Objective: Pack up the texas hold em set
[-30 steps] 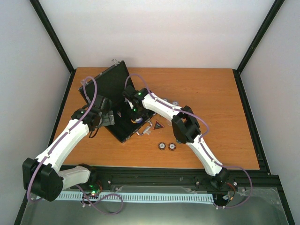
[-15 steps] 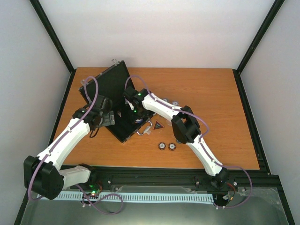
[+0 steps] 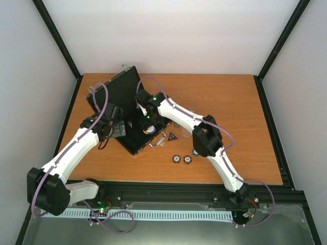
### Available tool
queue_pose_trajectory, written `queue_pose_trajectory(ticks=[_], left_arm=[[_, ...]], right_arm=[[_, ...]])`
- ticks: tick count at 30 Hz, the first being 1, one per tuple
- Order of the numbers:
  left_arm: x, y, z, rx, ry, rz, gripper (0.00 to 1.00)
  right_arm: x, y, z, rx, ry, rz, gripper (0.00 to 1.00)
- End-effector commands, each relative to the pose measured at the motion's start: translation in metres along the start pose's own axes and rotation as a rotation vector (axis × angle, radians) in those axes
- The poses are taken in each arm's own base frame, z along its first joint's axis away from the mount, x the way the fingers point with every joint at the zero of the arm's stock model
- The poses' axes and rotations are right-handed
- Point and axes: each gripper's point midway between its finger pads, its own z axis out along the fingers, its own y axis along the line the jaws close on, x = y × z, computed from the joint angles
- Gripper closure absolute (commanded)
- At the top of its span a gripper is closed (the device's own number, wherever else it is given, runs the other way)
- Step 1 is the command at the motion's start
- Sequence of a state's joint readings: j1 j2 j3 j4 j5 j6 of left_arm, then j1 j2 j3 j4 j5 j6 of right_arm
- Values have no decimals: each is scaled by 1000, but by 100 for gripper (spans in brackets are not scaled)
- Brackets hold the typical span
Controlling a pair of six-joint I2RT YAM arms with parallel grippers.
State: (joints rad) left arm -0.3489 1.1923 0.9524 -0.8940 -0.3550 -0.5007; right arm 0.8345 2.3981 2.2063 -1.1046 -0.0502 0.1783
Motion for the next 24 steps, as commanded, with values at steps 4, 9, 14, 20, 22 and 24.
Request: queue_pose_trajectory(ticks=[4, 9, 14, 20, 22, 24], left_arm=[[-18, -4, -7, 13, -43, -24, 0], [-22, -4, -8, 5, -46, -19, 0], [-28, -6, -11, 5, -54, -13, 0], [-30, -12, -9, 26, -40, -13, 0], [-29, -13, -7, 27, -35, -11, 0], [-29, -13, -5, 23, -31, -9, 0]], right_arm=[[-10, -7, -53, 42, -84, -17, 1], [13, -17, -64, 80, -58, -26, 0], [42, -25, -84, 91, -54, 2, 0], [84, -32, -88, 86, -29, 18, 0], [93, -34, -82, 78, -14, 16, 0], [99, -35, -74, 77, -4, 18, 0]])
